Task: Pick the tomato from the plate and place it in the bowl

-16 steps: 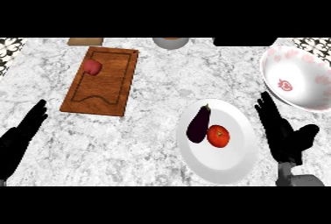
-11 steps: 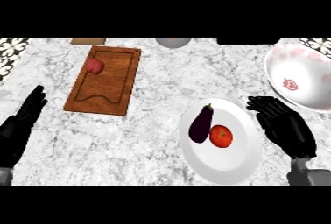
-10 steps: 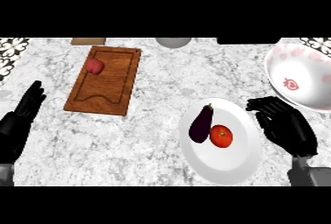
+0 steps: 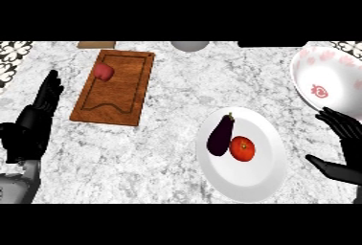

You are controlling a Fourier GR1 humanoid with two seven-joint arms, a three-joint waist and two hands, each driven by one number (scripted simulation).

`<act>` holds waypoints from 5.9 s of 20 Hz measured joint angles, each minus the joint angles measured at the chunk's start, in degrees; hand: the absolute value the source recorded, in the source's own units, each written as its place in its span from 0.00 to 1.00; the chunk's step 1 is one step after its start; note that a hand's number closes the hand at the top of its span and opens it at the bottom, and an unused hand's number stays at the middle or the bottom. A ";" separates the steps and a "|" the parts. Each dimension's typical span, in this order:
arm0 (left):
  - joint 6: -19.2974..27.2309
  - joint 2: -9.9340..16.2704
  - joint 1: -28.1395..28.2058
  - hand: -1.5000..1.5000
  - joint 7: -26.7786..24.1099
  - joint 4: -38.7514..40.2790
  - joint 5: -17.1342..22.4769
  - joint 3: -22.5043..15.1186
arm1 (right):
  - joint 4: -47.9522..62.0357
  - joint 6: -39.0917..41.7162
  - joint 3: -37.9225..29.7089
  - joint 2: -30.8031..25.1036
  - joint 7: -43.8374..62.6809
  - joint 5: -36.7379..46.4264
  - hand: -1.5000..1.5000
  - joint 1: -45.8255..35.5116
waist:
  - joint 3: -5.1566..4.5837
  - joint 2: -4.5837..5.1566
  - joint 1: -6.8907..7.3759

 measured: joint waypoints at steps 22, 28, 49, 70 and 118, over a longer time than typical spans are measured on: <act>-0.71 -3.97 -4.67 0.50 1.74 3.15 -4.08 0.53 | -17.55 7.73 17.23 -11.69 29.87 23.84 0.00 -11.06 | -0.21 -0.21 0.79; -0.90 -5.71 -4.27 0.50 2.36 2.39 -5.97 0.96 | -18.77 10.80 21.97 -7.94 36.17 28.92 0.00 -12.95 | -0.18 -0.22 0.78; -5.72 -10.54 -3.50 0.50 3.76 0.21 -11.25 5.77 | -1.38 11.07 24.58 6.37 36.37 49.43 0.00 -17.12 | -0.14 -0.16 0.84; -9.50 -13.01 -2.12 0.50 4.20 -1.79 -14.07 9.19 | 4.16 1.63 23.06 13.42 27.53 62.15 1.00 -17.90 | -0.49 -0.84 0.56; -11.02 -15.68 -3.17 0.50 3.98 -1.39 -15.79 9.75 | 2.51 -33.70 -7.60 1.78 40.94 52.37 1.00 -26.39 | -0.09 0.20 1.73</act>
